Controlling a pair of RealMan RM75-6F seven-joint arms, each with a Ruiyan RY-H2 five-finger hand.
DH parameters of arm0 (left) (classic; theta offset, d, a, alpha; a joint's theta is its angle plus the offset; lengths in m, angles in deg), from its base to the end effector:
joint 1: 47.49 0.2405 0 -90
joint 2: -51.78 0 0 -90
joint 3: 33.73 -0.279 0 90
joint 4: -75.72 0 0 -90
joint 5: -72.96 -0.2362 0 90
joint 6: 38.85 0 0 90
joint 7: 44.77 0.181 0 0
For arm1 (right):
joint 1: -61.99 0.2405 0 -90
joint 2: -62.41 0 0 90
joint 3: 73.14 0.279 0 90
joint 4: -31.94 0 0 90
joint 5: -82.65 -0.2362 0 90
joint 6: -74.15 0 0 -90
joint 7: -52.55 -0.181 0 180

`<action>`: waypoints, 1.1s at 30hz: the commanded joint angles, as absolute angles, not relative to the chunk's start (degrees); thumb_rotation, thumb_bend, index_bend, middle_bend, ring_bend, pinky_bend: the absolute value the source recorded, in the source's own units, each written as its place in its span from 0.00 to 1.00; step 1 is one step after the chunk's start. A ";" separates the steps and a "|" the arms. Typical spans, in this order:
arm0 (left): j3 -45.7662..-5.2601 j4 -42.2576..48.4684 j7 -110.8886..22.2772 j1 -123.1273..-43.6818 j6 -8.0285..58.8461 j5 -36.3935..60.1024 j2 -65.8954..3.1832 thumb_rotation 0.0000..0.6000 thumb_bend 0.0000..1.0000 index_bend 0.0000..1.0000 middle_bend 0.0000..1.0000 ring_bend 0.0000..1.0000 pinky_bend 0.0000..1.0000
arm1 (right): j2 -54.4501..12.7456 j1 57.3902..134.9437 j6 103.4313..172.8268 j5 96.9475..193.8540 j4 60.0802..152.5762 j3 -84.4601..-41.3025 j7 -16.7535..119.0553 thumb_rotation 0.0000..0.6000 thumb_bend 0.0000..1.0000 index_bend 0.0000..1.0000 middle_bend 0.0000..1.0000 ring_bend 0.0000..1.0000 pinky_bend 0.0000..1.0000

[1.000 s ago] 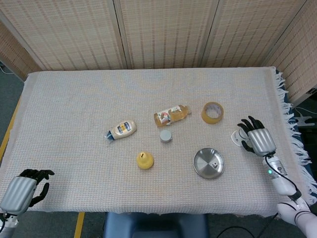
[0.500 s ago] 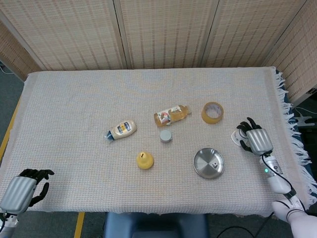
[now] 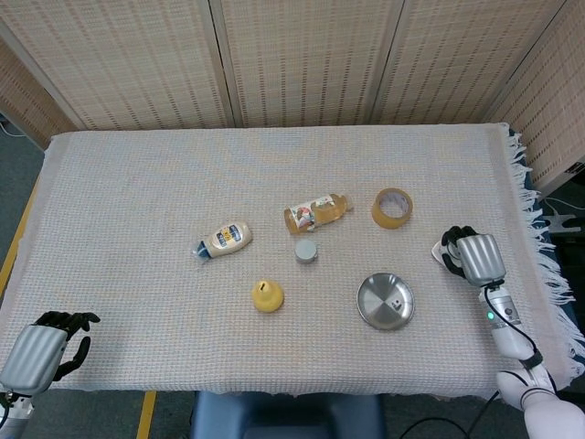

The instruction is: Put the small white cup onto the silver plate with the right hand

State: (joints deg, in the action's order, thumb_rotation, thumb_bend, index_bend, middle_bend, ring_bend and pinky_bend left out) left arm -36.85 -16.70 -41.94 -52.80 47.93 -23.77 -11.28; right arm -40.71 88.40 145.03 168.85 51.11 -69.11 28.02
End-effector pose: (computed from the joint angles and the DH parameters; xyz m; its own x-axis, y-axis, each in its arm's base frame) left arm -0.3192 0.1962 0.1256 0.4702 0.0610 0.8805 0.8697 -0.2014 -0.4505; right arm -0.3966 -0.3938 0.0408 0.5377 0.0208 0.8429 -0.8333 -0.1391 0.5350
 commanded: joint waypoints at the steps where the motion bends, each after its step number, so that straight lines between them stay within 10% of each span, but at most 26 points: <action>1: -36.85 -16.71 -41.92 -52.80 47.92 -23.76 -11.28 1.00 0.51 0.37 0.47 0.42 0.38 | -39.85 88.11 147.43 169.44 53.70 -69.20 27.23 1.00 0.31 0.57 0.50 0.42 0.73; 16: -36.91 -17.15 -41.68 -52.78 47.69 -23.55 -11.06 1.00 0.51 0.38 0.47 0.42 0.38 | -20.10 87.72 148.99 176.86 97.75 -76.18 34.19 1.00 0.31 0.57 0.50 0.42 0.73; 33: -36.81 -17.44 -41.67 -52.81 47.49 -23.23 -10.91 1.00 0.51 0.38 0.48 0.43 0.38 | -21.87 88.78 142.35 176.62 97.52 -77.50 36.23 1.00 0.31 0.57 0.50 0.42 0.73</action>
